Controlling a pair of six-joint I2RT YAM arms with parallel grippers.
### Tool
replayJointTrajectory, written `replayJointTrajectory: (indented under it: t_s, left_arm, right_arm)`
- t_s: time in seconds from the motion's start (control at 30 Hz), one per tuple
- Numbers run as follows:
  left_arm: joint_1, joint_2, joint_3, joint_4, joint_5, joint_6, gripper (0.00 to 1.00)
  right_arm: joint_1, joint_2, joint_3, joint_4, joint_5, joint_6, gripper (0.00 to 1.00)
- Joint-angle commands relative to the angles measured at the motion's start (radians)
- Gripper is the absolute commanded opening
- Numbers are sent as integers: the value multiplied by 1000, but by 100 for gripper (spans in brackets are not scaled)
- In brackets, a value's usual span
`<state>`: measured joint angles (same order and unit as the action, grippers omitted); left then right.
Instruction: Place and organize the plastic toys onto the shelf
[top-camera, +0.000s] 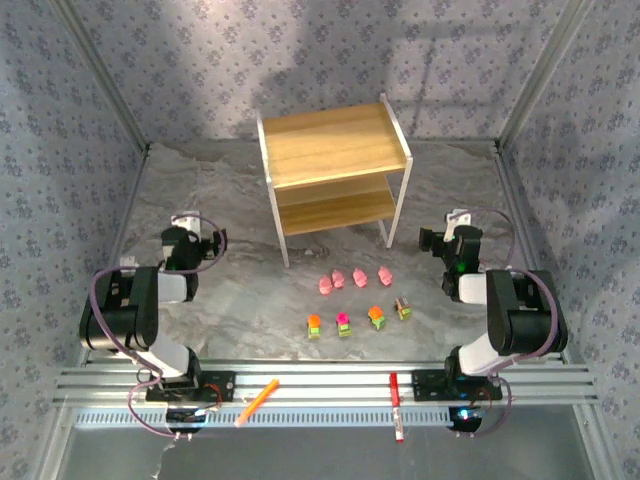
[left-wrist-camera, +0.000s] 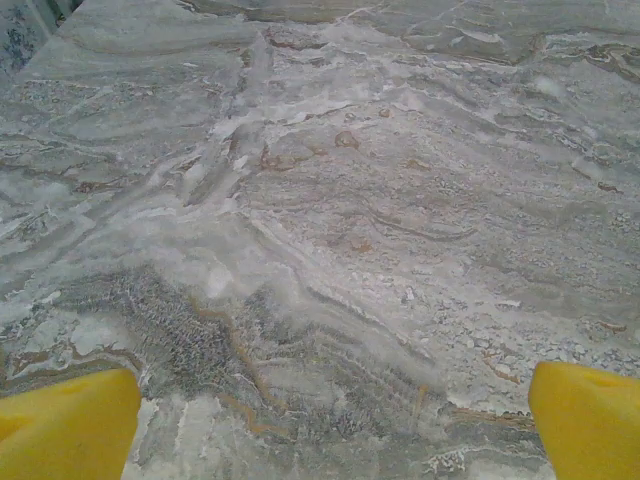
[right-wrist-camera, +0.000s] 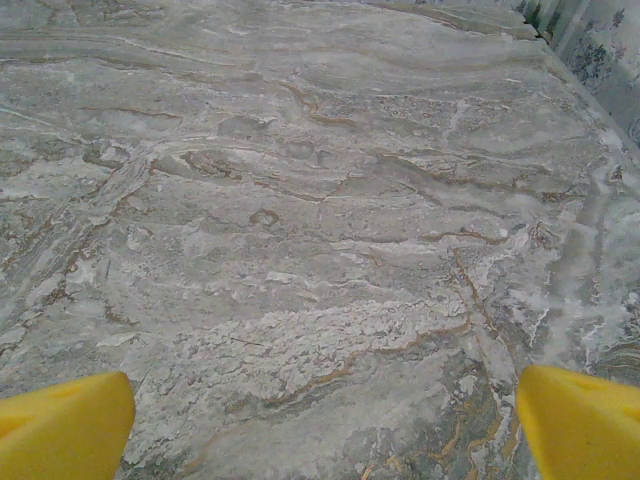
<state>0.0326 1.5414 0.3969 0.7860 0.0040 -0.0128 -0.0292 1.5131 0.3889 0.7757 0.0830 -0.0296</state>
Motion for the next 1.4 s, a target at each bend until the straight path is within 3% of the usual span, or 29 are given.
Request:
replayJointTrajectory:
  t_s: [0.0,1.2,1.37]
  left_arm:
    - [4,-5,20,24,14,-15,100]
    - [6,-5,19,25,19,-15,100]
    - [-2,-61,-3,20,-23,-19,100]
  right_arm:
    - [2,9,3,23,12,22,99]
    - [5,9,3,25,14,20,100]
    - [8,5,-4,34,26,20,100]
